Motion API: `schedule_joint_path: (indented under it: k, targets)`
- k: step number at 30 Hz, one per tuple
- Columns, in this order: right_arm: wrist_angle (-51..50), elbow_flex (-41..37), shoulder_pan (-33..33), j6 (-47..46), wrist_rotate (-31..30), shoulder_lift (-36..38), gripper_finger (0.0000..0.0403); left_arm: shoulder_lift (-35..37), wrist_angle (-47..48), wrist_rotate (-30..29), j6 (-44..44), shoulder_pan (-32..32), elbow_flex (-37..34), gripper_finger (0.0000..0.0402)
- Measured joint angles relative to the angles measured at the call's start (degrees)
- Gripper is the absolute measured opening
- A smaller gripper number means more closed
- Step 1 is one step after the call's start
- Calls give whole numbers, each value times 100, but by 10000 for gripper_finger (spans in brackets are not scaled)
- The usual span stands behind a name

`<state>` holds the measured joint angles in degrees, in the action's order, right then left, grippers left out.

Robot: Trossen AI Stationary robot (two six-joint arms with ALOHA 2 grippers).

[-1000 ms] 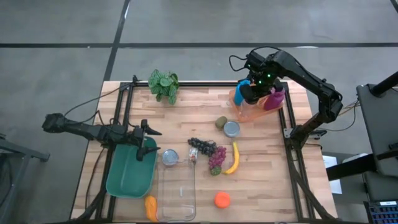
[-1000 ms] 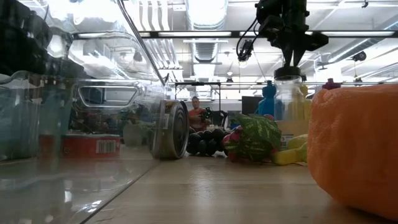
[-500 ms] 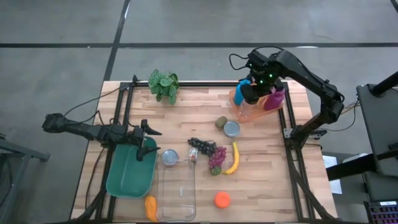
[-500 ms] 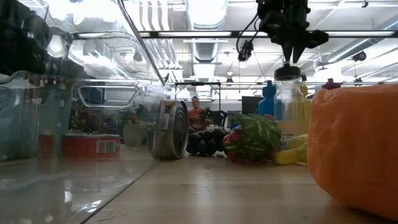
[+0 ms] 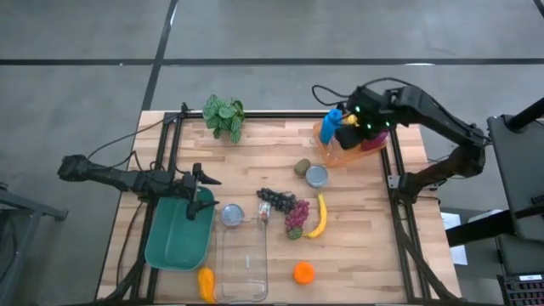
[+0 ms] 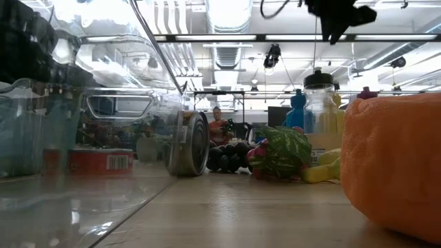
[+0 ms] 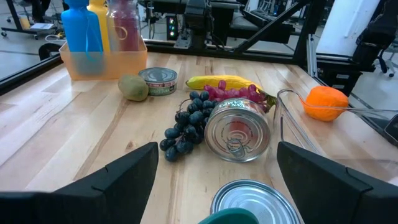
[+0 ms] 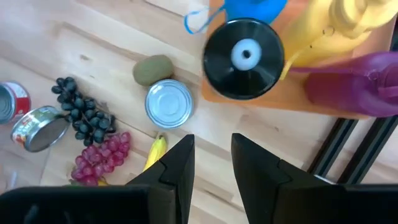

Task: Pick & Place Food Item
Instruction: Put the orange fruit into the transparent bin

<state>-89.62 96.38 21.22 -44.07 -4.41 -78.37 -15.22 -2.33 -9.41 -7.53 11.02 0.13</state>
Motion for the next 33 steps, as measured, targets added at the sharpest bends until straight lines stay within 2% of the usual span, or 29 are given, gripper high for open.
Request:
schedule_joint_path:
  k: [7, 11, 15, 22, 28, 33]
  targets:
    - [41, -2, -1596, -528, -1119, 224, 100, 1, -1, 0, 0, 1, -1, 336]
    - [41, -2, -2710, -1013, -2013, 205, 100, 2, 0, 0, 0, 1, -1, 336]
    - [60, -41, -3904, -1332, -2639, 144, 100, 0, -2, 0, 0, -1, 1, 336]
    - [302, -631, -5833, -2408, -4468, 138, 100, 0, 0, 0, 0, 0, 0, 336]
    - [1165, -1644, -6672, -2785, -5485, 138, 100, 0, 0, -1, 0, 0, 1, 336]
    - [2339, -2529, -6979, -2468, -5879, 136, 100, 0, 0, 0, 0, -1, 1, 336]
